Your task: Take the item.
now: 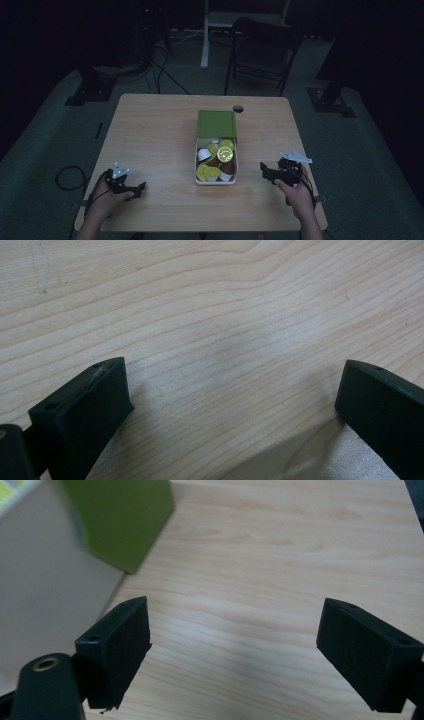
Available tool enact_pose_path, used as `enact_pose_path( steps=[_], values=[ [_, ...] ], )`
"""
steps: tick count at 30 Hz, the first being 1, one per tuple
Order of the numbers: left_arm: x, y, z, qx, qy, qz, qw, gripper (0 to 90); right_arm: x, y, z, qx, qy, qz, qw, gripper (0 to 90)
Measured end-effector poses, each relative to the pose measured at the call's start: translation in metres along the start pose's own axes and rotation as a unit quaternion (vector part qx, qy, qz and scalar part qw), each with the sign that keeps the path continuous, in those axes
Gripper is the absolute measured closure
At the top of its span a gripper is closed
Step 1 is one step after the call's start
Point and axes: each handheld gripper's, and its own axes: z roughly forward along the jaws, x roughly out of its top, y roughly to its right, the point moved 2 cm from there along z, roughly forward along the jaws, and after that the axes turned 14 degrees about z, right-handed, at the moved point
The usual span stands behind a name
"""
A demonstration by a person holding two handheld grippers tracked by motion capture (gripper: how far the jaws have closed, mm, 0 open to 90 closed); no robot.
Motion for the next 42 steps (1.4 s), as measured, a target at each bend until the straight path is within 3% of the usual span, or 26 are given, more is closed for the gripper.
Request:
enact_pose_path(
  steps=[6,15,18,24,42],
  values=[
    [0.0,0.0,0.0,0.0,0.0,0.001,1.0,1.3,0.008,-0.021,-0.008,0.034,0.007,-0.011,0.9993,13.9],
    [0.0,0.0,0.0,0.0,-0.001,-0.001,1.0,1.3,0.017,-0.056,-0.019,0.072,0.023,-0.046,0.9961,14.3],
    [0.0,0.0,0.0,0.001,0.0,-0.001,1.0,1.3,0.019,-0.067,-0.023,0.083,0.027,-0.06,0.9944,19.5],
    [0.0,0.0,0.0,0.001,0.0,-0.001,1.0,1.3,0.02,-0.087,-0.025,0.105,0.025,-0.09,0.99,19.5],
    [0.0,0.0,0.0,0.001,0.0,-0.002,1.0,1.3,0.004,-0.132,-0.012,0.159,-0.003,-0.13,0.9788,23.4]
  ],
)
